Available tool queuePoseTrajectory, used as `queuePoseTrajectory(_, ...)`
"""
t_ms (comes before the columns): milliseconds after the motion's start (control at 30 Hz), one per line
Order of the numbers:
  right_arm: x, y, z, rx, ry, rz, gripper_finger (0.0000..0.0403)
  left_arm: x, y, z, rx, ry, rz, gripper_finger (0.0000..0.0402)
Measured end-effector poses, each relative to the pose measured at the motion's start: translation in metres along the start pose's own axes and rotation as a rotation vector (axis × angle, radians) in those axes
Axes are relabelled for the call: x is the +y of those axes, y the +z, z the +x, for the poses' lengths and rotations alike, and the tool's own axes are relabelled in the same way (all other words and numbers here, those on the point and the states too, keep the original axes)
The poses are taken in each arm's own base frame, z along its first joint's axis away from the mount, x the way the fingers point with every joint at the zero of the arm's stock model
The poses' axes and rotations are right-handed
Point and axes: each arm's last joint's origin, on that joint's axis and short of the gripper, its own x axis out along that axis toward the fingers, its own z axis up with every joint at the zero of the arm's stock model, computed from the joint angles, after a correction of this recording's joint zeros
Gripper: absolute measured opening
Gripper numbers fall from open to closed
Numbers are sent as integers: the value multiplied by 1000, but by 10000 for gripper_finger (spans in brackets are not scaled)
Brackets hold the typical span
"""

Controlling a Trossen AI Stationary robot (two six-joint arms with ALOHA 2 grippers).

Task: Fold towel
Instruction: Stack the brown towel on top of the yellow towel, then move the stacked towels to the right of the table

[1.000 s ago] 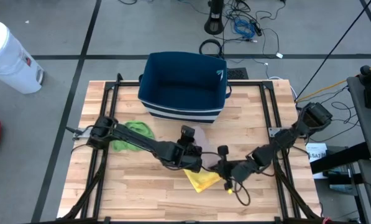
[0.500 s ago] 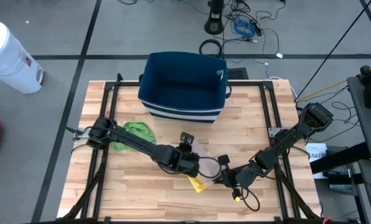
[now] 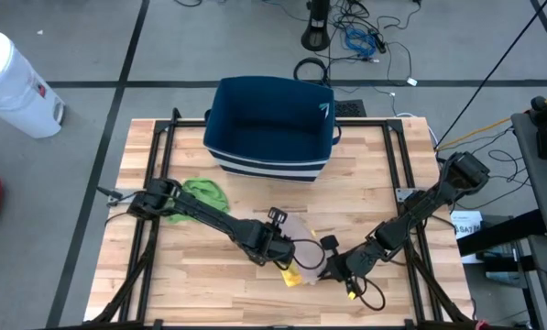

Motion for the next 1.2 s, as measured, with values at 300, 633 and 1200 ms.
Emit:
queuePoseTrajectory(300, 3, -4, 5, 23, 26, 42, 139, -5, 4, -1, -34, -30, -10, 124)
queuePoseTrajectory(633, 8, 4, 4, -69, 57, -5, 186, -21, 11, -16, -103, -22, 0, 160)
queuePoseTrajectory(1200, 6, 23, -24, -174, 50, -137, 171, -29, 9, -153, -601, -13, -1, 161)
